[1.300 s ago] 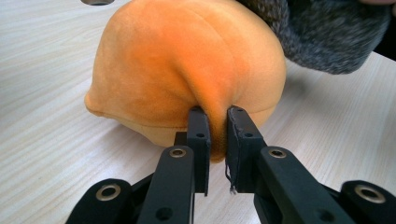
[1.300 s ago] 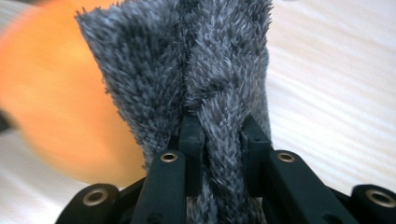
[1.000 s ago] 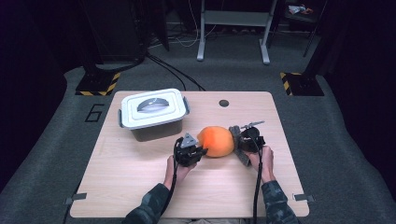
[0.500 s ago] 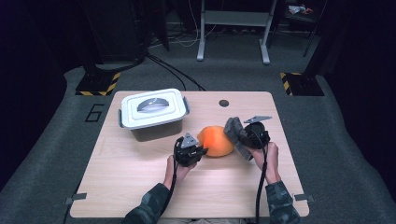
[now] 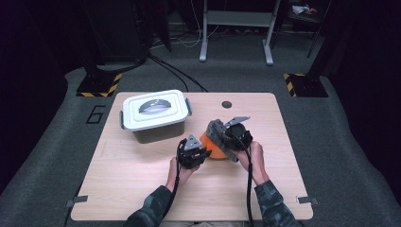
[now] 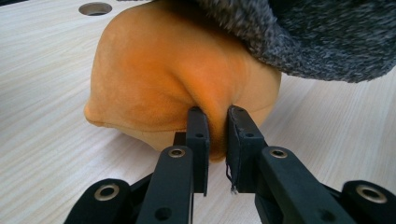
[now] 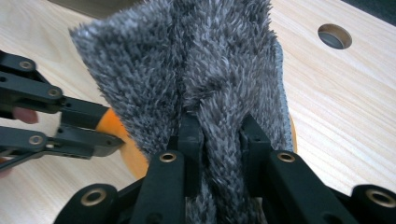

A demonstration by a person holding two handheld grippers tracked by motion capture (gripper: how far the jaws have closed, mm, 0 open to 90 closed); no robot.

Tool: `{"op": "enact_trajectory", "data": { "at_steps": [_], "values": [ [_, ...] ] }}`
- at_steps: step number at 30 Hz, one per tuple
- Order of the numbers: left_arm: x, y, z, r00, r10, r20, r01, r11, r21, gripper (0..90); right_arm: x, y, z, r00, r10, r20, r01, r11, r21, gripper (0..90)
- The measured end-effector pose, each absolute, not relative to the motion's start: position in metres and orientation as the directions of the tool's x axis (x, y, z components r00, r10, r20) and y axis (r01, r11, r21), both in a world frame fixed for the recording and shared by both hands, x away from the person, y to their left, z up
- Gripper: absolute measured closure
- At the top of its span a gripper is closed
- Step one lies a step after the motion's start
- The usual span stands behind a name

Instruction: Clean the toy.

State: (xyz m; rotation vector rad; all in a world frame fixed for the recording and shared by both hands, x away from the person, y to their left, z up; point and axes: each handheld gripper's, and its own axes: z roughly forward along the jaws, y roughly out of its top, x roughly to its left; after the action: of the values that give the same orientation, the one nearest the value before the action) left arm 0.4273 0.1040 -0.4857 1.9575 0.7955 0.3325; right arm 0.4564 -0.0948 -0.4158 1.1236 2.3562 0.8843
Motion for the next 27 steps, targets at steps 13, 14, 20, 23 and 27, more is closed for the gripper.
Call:
{"op": "enact_trajectory", "data": {
  "at_steps": [13,14,20,23,27],
  "values": [
    [0.429,0.104,-0.486,0.741,0.663,-0.106,0.406,-0.316,0.858,80.0,0.463,-0.128,-0.429,-0.519,0.852,-0.062,0.617,0.424,0.662,75.0],
    [0.429,0.105,-0.487,0.741,0.664,-0.099,0.401,-0.319,0.859,80.0,0.464,-0.132,-0.432,-0.506,0.861,-0.053,0.631,0.411,0.658,75.0],
    [0.429,0.104,-0.487,0.736,0.668,-0.113,0.411,-0.308,0.858,80.0,0.473,-0.152,-0.455,-0.448,0.894,-0.013,0.7,0.36,0.617,75.0],
    [0.429,0.105,-0.487,0.737,0.667,-0.112,0.411,-0.311,0.857,80.0,0.478,-0.159,-0.47,-0.427,0.904,0.017,0.733,0.335,0.592,74.9],
    [0.43,0.105,-0.487,0.74,0.664,-0.103,0.405,-0.318,0.858,80.0,0.483,-0.163,-0.49,-0.417,0.908,0.038,0.767,0.329,0.551,74.8]
  ]
}}
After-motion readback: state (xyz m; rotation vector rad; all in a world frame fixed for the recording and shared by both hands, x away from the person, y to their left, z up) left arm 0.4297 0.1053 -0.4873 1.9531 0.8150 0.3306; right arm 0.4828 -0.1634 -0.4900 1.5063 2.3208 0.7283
